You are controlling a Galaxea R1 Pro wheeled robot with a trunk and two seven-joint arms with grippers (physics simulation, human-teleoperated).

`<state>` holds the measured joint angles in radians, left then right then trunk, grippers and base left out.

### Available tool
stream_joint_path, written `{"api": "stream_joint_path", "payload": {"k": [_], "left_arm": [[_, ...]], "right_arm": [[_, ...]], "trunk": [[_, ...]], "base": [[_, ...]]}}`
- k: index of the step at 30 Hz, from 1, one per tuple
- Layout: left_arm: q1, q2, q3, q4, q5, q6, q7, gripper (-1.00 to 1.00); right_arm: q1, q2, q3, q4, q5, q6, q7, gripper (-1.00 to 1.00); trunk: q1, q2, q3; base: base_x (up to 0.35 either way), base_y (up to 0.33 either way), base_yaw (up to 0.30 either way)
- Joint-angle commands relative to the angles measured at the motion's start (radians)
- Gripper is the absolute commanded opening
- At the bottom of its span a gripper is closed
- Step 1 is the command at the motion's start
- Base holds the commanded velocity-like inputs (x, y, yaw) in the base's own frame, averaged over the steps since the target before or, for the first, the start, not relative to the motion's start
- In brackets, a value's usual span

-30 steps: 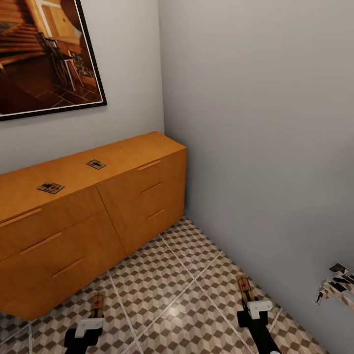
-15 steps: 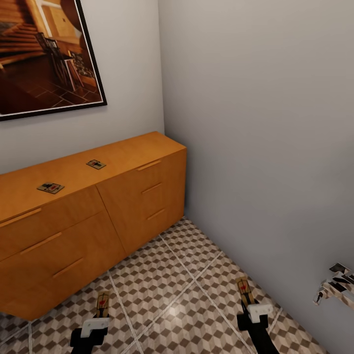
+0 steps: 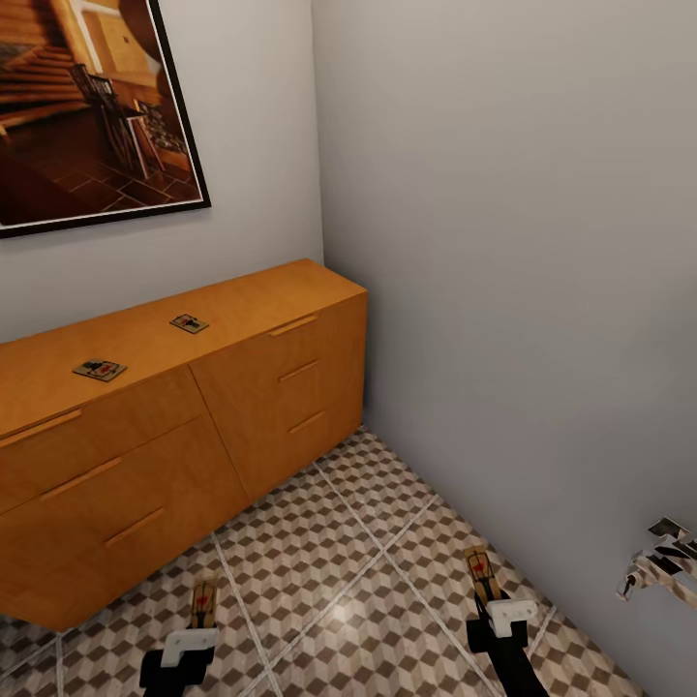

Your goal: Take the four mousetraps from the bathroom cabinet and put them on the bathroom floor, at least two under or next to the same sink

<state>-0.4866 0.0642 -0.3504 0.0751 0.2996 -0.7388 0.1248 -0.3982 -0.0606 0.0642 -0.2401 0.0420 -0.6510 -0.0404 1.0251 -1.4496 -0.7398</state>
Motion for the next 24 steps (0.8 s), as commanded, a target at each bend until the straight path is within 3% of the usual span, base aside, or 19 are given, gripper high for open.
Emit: {"api": "stream_joint_path", "payload": {"k": [1, 24], "left_arm": [[-0.001, -0.001, -0.009, 0.003, 0.001, 0.000, 0.006, -1.00], [-0.001, -0.001, -0.009, 0.003, 0.001, 0.011, 0.006, -1.00]], "right_arm": [[-0.001, -0.001, 0.006, 0.001, -0.001, -0.002, -0.004, -1.00], [-0.001, 0.009, 0.006, 0.001, -0.001, 0.003, -0.009, -1.00]], "trunk": [[0.000, 0.000, -0.001], [0.000, 0.000, -0.001]], "base": [[0.000, 0.000, 0.000], [0.000, 0.000, 0.000]]}}
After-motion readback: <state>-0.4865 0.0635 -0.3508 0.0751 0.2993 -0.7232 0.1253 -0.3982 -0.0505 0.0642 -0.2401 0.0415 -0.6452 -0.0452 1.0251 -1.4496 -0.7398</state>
